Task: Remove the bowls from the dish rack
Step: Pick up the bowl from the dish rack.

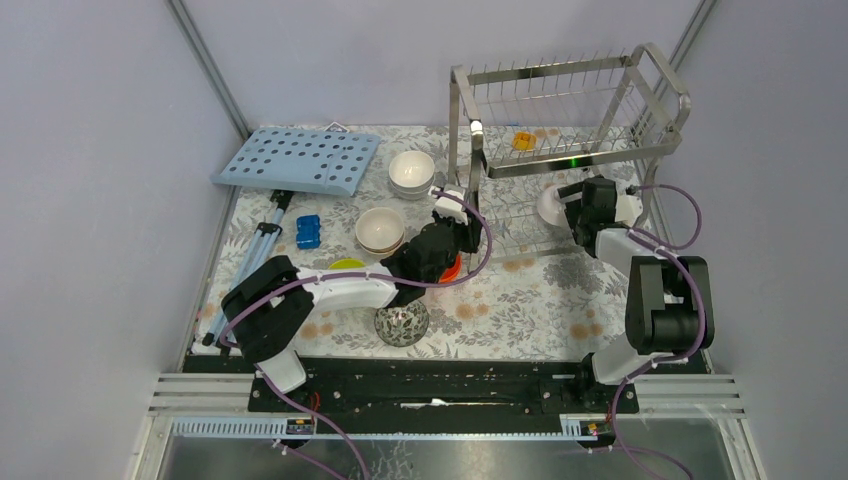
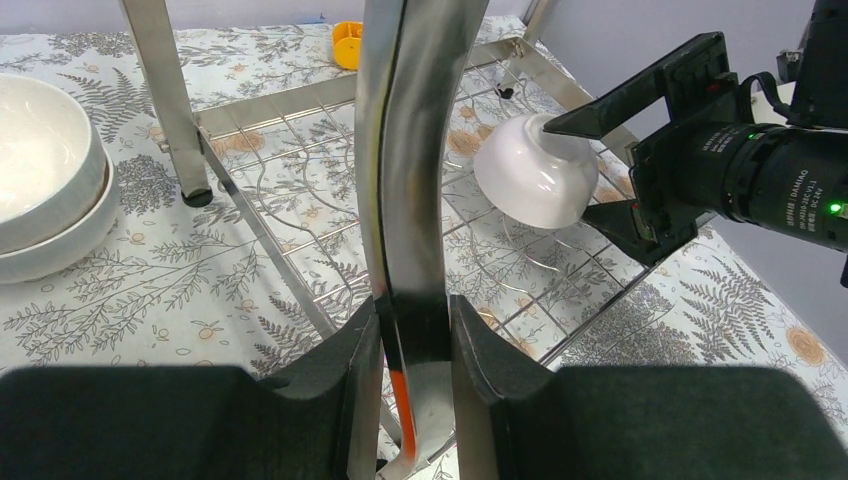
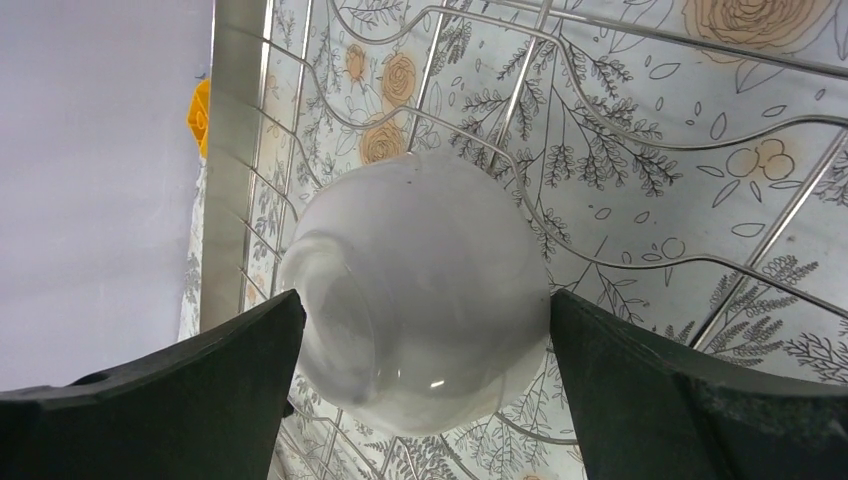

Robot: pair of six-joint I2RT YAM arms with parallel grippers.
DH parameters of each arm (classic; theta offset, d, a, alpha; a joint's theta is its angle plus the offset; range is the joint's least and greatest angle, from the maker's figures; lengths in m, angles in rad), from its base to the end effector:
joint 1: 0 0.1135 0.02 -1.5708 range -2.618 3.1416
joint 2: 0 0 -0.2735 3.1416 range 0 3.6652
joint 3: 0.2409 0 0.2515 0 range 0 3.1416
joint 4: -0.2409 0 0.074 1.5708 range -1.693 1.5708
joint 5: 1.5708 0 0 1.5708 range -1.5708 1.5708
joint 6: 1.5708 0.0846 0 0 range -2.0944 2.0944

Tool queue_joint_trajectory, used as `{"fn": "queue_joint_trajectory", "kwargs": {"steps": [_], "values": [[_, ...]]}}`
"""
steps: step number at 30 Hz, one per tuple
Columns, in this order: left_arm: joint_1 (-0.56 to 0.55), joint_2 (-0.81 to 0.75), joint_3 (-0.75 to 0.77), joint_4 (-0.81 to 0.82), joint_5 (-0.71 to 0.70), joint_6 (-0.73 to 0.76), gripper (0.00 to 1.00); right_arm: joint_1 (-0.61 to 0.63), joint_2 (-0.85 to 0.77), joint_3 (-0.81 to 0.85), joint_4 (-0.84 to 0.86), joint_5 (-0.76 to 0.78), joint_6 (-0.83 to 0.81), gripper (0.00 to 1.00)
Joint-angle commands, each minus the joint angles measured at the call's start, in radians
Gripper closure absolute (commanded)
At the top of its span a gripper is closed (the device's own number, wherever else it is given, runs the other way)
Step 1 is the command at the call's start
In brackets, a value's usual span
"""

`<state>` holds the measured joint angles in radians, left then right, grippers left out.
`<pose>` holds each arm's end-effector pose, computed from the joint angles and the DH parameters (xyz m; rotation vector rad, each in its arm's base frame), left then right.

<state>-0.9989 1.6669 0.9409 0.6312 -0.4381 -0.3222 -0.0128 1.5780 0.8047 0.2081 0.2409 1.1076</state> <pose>0.2568 -0.3326 0.2542 0.2343 1.6798 -0.6353 0.3702 -0.0249 0.1757 1.2567 1.7356 0.3910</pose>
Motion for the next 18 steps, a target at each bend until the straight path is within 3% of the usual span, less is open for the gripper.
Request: {"fn": "queue_joint_trajectory", "kwargs": {"steps": [1, 12, 18], "values": [[-0.015, -0.056, 0.005, 0.084, 0.040, 0.029, 1.00, -0.013, 0.045, -0.063, -0.013, -0.098, -0.005, 0.02], [-0.015, -0.047, 0.009, 0.084, 0.038, 0.031, 1.00, -0.018, -0.020, -0.237, 0.264, -0.101, -0.013, 0.23], [-0.015, -0.044, 0.010, 0.084, 0.041, 0.026, 1.00, -0.021, -0.043, -0.288, 0.373, -0.133, 0.006, 0.40]]}}
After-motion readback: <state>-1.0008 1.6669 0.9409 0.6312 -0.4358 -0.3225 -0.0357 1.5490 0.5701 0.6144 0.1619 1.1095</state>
